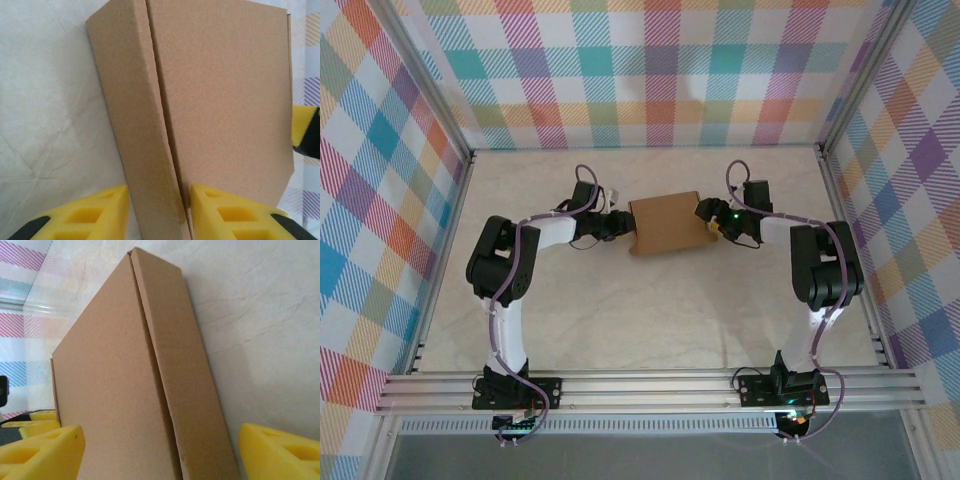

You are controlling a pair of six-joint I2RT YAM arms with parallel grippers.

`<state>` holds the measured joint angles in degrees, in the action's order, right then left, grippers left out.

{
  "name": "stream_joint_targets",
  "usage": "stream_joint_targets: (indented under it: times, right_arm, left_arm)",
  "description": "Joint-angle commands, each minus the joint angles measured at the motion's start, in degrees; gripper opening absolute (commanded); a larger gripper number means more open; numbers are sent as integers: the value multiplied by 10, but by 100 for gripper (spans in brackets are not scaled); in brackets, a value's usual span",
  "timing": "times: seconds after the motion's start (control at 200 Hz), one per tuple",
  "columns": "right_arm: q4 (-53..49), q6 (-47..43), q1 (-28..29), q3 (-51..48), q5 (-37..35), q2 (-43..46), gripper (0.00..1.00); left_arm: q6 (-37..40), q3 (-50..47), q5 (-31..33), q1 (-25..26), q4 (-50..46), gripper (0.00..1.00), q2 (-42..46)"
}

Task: Fold the paper box

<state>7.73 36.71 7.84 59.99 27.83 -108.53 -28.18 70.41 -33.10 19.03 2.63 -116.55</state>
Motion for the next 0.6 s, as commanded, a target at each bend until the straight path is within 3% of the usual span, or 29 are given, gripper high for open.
stream_joint_targets:
  times: [0.0,0.595]
  right_arm:
    - [29,12,-5,-4,45,-9,81]
    - [18,17,-5,0,70,-28,83]
  left_arm:
    - [-3,-22,-25,-15,-6,36,-17]
    - [-23,-59,-57,-44,44,23,-32]
